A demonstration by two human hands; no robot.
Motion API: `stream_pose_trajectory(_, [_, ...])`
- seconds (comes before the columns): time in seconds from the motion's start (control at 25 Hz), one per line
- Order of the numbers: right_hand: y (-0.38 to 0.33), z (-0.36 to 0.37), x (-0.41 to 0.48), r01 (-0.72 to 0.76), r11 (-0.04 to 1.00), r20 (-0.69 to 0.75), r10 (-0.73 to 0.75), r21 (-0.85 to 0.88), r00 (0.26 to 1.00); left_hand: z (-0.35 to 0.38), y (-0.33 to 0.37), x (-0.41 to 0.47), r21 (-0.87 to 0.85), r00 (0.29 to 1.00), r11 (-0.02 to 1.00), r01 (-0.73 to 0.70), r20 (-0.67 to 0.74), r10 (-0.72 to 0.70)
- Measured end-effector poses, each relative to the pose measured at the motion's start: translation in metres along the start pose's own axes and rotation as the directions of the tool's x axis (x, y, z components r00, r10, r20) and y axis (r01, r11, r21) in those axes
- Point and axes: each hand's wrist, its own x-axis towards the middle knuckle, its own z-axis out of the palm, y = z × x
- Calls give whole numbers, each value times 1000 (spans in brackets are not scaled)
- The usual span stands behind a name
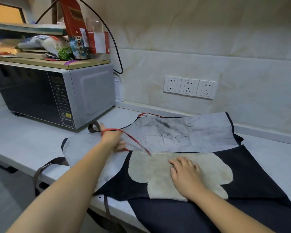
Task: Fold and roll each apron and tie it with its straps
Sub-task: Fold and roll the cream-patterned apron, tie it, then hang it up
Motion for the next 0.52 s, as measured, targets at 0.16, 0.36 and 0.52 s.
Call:
stream_pose_trajectory(0.16, [1,-6,4,4,1000,37,-5,21,999,-55,3,28,-312,950,946,92,-257,-177])
stream_pose_trajectory(0.36, [22,-28,21,-89,970,33,84,225,996,10,-27,-23,756,872,473,-452,263,413])
stream_pose_trajectory(0.52, [71,-43,34,-250,954,-95,268,167,959,84,-69,-71,740,716,-118,-663,672,192])
